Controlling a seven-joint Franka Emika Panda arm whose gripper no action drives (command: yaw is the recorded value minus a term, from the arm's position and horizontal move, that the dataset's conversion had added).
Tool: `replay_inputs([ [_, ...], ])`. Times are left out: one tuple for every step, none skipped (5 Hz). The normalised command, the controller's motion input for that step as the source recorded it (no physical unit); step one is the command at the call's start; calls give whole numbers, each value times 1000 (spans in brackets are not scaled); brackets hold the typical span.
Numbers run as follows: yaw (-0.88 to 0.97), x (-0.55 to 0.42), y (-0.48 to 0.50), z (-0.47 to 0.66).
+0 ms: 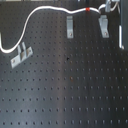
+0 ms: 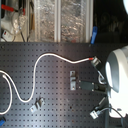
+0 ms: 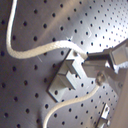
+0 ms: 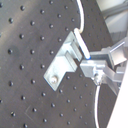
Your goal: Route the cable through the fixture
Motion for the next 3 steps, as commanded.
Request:
replay_inputs([
  [-380,-229,-272,87],
  [-220,-183,-15,92],
  [0,-172,80,98],
])
